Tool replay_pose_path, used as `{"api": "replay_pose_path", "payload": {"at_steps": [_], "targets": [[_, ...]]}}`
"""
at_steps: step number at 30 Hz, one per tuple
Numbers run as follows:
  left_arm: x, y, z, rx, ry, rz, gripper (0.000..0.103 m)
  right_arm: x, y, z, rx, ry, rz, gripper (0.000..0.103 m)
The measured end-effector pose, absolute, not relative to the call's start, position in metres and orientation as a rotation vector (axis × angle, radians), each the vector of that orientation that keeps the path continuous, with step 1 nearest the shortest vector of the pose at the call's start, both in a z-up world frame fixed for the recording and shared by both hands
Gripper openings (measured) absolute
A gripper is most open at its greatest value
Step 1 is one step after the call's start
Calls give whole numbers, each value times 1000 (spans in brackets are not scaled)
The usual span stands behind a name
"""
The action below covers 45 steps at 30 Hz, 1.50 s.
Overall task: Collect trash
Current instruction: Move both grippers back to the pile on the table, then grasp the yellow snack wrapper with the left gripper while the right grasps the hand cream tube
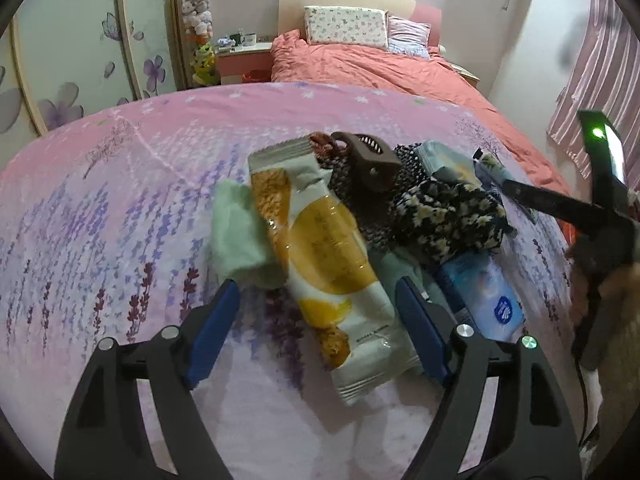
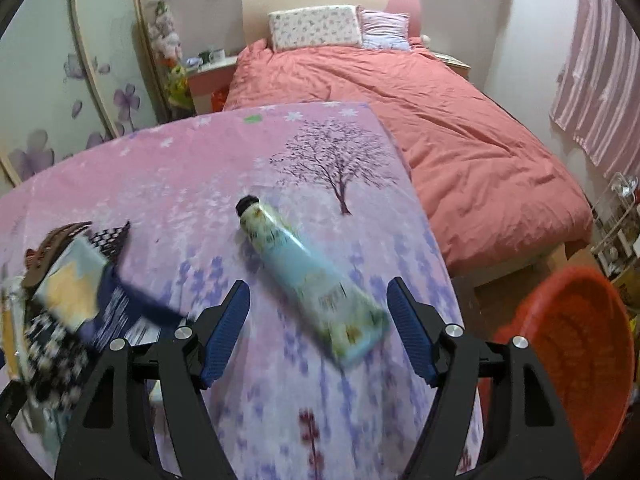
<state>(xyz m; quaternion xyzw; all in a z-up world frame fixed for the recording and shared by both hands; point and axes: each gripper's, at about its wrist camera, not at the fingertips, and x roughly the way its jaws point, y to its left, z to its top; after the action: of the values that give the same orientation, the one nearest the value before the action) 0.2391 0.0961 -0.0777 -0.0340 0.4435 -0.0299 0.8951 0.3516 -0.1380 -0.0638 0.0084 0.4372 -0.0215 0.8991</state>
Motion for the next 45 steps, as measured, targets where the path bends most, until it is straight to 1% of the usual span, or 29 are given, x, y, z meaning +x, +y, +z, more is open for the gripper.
{"api": "replay_pose_path", "payload": {"at_steps": [1, 2, 3, 5, 7, 11, 15, 17, 20, 22, 24, 26, 28, 33, 34, 35, 36, 41, 45], "targets": [[239, 98, -78, -76, 920, -65, 79, 354, -137, -65, 12, 912, -38, 65], [239, 100, -78, -81, 919, -69, 79, 359, -136, -67, 12, 927, -23, 55], [238, 102, -78, -86, 916, -74, 79, 357, -137, -68, 17, 937, -18, 53], [236, 103, -77, -92, 908, -84, 76, 352, -140, -66, 42, 932, -6, 40], [234, 104, -77, -97, 904, -96, 75, 342, -142, -64, 54, 934, 7, 35], [232, 105, -77, -115, 900, -114, 73, 310, -145, -63, 108, 957, 37, 34], [230, 100, -77, -126, 898, -123, 71, 285, -142, -62, 121, 956, 63, 35], [229, 99, -77, -127, 898, -124, 71, 287, -139, -63, 113, 947, 51, 43], [230, 94, -76, -133, 897, -114, 70, 295, -135, -65, 99, 938, 31, 43], [233, 93, -77, -144, 899, -104, 65, 300, -135, -65, 98, 930, 23, 43], [239, 96, -80, -162, 910, -94, 58, 304, -134, -66, 95, 921, 11, 43], [243, 100, -83, -178, 920, -86, 53, 307, -132, -67, 83, 913, 1, 43], [246, 101, -85, -183, 923, -87, 51, 305, -130, -68, 66, 906, -4, 41], [247, 98, -92, -185, 920, -81, 50, 297, -133, -69, 57, 899, -1, 41], [246, 98, -93, -186, 918, -82, 43, 295, -132, -69, 54, 899, -5, 36], [245, 98, -94, -184, 916, -83, 41, 294, -132, -69, 47, 898, -11, 32], [244, 97, -94, -177, 910, -83, 39, 293, -131, -69, 45, 897, -12, 31], [236, 96, -92, -134, 885, -74, 38, 286, -135, -69, 72, 893, -2, 31], [234, 99, -94, -147, 890, -65, 41, 287, -132, -70, 54, 897, -17, 33]]}}
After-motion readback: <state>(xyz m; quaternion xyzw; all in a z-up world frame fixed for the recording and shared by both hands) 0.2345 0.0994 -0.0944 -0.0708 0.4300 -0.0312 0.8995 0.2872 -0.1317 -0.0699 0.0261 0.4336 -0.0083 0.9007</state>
